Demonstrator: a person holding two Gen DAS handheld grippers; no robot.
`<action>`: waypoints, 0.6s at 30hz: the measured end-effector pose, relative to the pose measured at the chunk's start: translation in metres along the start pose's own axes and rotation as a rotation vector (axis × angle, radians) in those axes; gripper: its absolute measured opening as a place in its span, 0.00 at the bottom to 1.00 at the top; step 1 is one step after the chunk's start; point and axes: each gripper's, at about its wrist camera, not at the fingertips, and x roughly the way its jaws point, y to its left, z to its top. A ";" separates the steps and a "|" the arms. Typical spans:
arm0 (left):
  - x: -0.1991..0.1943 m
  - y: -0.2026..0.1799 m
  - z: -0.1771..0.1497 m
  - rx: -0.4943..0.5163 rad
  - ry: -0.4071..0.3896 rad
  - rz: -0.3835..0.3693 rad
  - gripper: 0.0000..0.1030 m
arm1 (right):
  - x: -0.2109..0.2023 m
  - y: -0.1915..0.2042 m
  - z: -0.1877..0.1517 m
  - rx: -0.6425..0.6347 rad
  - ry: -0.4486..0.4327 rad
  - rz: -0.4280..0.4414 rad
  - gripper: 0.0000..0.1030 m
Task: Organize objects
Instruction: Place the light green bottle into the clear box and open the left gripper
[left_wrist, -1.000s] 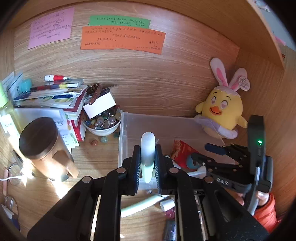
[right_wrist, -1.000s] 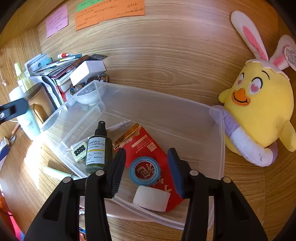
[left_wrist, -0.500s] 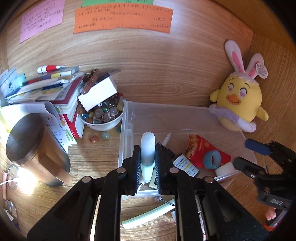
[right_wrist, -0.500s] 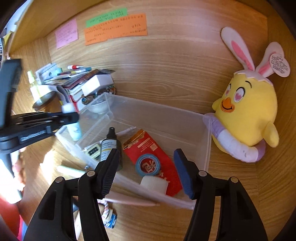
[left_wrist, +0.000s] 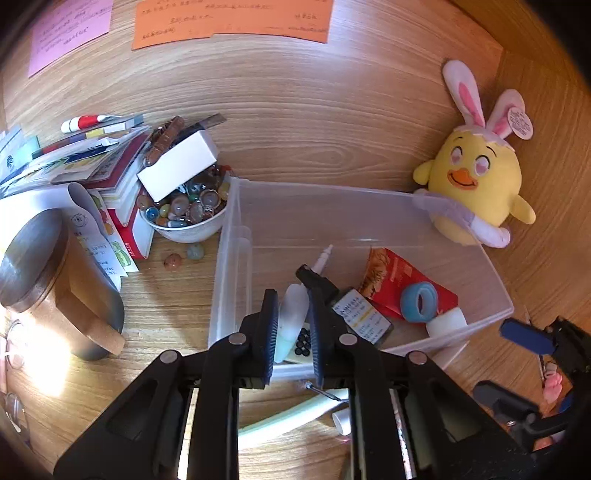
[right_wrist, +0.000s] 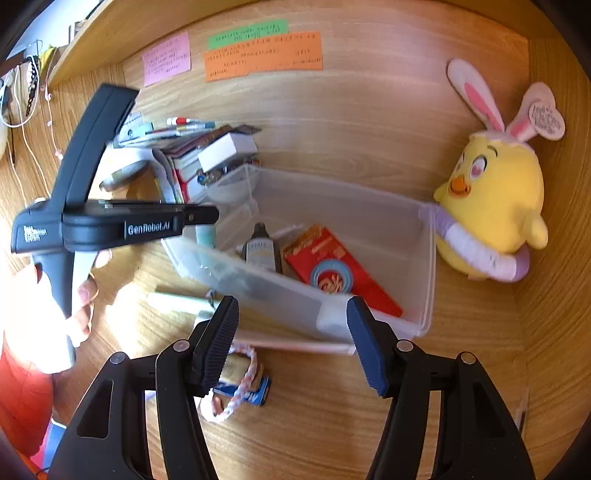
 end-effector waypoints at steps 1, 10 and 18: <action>-0.001 -0.001 -0.001 0.004 0.001 -0.003 0.20 | 0.001 0.000 -0.003 0.005 0.007 0.002 0.55; -0.030 -0.009 -0.009 0.010 -0.055 -0.004 0.68 | 0.005 0.002 -0.026 0.034 0.057 0.001 0.55; -0.062 -0.012 -0.025 0.027 -0.112 0.026 0.87 | 0.004 0.010 -0.043 0.030 0.065 -0.014 0.56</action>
